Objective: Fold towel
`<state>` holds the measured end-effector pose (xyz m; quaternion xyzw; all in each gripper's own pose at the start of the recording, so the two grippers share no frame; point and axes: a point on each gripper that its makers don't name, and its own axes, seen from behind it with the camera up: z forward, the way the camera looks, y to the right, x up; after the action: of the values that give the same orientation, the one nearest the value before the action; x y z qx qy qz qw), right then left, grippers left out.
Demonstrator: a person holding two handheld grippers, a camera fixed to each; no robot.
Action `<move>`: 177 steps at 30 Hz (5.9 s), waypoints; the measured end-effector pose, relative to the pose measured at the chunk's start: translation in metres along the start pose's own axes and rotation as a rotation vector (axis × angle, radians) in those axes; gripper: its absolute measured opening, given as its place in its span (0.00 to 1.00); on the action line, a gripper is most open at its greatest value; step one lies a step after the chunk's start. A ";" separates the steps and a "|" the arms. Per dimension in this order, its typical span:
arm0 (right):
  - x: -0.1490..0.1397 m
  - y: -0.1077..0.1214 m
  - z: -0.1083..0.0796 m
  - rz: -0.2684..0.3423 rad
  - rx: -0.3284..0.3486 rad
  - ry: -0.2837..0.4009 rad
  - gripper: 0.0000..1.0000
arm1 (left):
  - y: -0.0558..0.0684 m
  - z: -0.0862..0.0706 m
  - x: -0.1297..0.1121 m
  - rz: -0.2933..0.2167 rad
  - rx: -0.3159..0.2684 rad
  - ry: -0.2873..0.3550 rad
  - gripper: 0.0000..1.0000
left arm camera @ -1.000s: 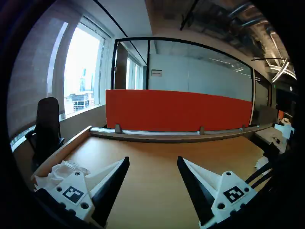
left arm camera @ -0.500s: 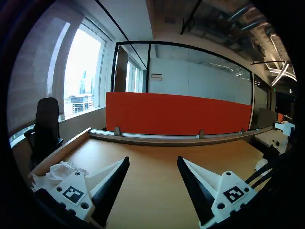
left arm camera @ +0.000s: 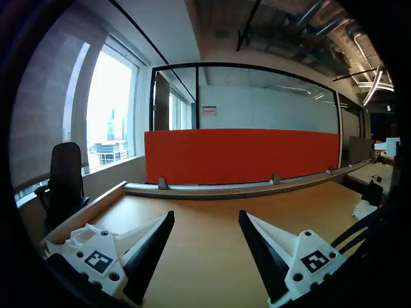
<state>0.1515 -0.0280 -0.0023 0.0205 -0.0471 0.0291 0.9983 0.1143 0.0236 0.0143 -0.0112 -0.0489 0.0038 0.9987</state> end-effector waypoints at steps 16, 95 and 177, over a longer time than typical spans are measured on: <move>-0.018 -0.024 -0.001 -0.005 0.003 0.013 0.99 | -0.008 -0.003 -0.057 0.022 -0.003 0.038 0.93; -0.069 0.029 0.011 -0.043 -0.018 0.127 0.99 | -0.020 -0.005 -0.116 -0.008 0.013 0.098 0.95; -0.192 0.036 0.023 -0.042 -0.003 0.106 0.99 | -0.019 -0.005 -0.115 -0.007 0.013 0.098 0.95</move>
<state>-0.0432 -0.0039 0.0035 0.0186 0.0061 0.0092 0.9998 0.0000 0.0036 -0.0012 -0.0047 0.0002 -0.0002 1.0000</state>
